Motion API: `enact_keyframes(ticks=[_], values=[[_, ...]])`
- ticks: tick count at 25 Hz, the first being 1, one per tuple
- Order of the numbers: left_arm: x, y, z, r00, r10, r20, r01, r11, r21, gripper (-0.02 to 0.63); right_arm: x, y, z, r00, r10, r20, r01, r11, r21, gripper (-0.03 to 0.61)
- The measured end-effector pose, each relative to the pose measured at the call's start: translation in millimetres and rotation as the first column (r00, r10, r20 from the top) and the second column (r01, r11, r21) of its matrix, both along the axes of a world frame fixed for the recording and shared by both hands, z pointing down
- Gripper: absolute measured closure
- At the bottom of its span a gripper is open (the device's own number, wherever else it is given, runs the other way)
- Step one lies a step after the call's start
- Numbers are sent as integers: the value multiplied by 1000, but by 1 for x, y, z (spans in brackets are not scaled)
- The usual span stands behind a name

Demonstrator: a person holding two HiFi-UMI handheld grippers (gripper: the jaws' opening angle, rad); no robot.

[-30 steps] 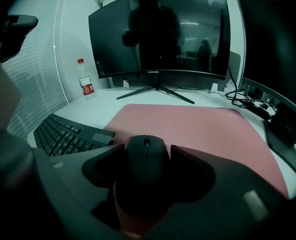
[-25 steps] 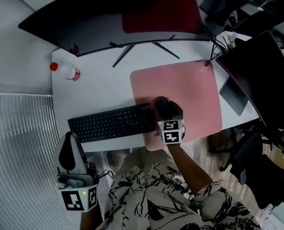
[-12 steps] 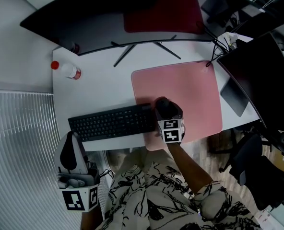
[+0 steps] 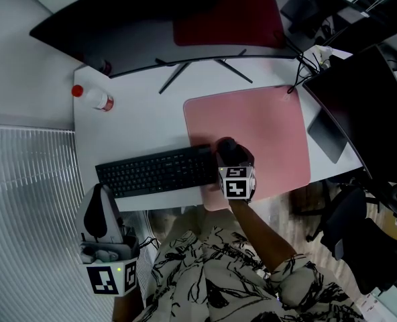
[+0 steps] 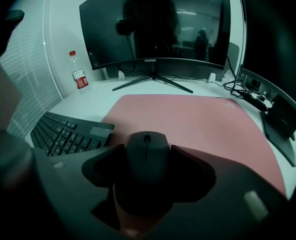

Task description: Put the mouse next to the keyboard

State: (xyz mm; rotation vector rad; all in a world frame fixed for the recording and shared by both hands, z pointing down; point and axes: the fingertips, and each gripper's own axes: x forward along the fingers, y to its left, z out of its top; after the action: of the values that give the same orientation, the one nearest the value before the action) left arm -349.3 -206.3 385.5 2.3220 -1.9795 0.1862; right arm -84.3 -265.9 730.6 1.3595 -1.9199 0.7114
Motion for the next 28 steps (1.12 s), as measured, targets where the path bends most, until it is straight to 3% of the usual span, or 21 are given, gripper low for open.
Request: enact_keyframes(ticks=[4,6,14,16,19,25,28], values=[[1,-1,-3,1000,1,4,-1,1000,1,617,-1,0,1,999,-33,2,33,999,10,268],[0,-1,-2,1000,2,2,-2,1000,2,617,-3,0,-1,999,-54,5,54,999,8,173],[0,1,-6,1000,5,-5,-5,1000,17,617,-4,1,-13,996,-93,15,92,995,42,172],[0,2,-8,1000,5,-5,-5,1000,25,617,-5,0,-22,994,-105,15,104,992,73,216],[-2,3,-12,1000,4,-4,-4,999,35,617,-2,-5,-43,993,-114,-2,113,983,142,347],[-7,6,-15,1000,-4,-8,4,999,53,617,9,-12,-81,994,-107,6,103,967,232,546],[-10,5,-21,1000,-4,-10,5,997,72,617,17,-17,-99,996,-85,27,76,966,249,572]])
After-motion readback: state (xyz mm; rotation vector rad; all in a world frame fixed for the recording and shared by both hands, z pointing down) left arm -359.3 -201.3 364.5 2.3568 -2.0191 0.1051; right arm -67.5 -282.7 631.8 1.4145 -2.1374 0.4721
